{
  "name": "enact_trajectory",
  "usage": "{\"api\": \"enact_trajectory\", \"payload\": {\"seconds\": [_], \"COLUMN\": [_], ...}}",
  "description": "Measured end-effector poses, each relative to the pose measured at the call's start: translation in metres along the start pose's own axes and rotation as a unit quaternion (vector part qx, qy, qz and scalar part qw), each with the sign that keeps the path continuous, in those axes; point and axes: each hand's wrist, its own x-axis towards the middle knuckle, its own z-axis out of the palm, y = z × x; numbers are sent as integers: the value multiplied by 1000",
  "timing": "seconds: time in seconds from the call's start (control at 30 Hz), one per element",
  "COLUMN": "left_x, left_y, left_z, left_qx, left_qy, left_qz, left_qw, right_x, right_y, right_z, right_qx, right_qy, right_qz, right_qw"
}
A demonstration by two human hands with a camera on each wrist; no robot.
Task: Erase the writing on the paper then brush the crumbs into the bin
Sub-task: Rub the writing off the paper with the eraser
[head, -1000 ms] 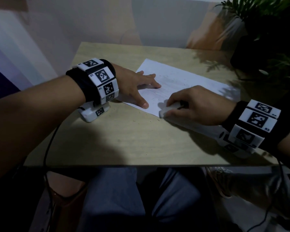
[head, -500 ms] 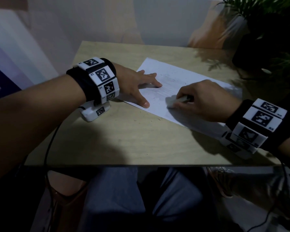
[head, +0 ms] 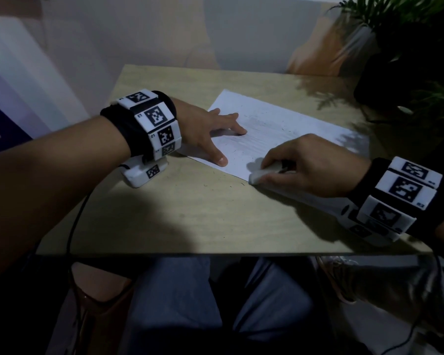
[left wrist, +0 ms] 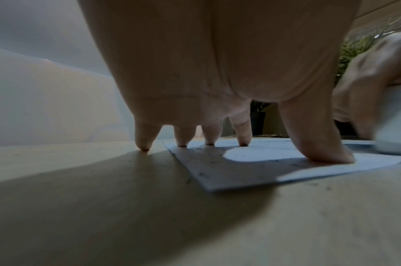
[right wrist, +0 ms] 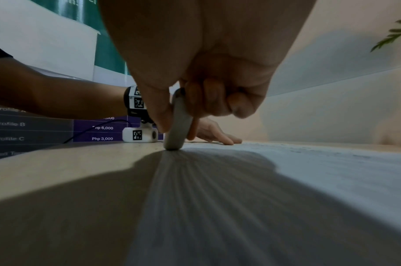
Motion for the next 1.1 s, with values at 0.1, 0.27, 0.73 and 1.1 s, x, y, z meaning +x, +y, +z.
{"api": "enact_trajectory", "payload": {"seconds": [0.1,0.27,0.73,1.1], "left_x": [0,1,2,0], "left_y": [0,-2,-4,1], "left_z": [-1,0,1,0], "left_qx": [7,-1,1,24], "left_qy": [0,3,4,3], "left_qz": [-7,-2,4,-6], "left_qw": [1000,1000,1000,1000], "right_x": [4,3,-1,-5], "right_y": [6,6,4,-1], "right_z": [-1,5,0,1], "right_qx": [-26,-87,19,18], "right_qy": [30,53,-5,15], "right_qz": [26,1,20,6], "right_qw": [999,995,1000,1000]}}
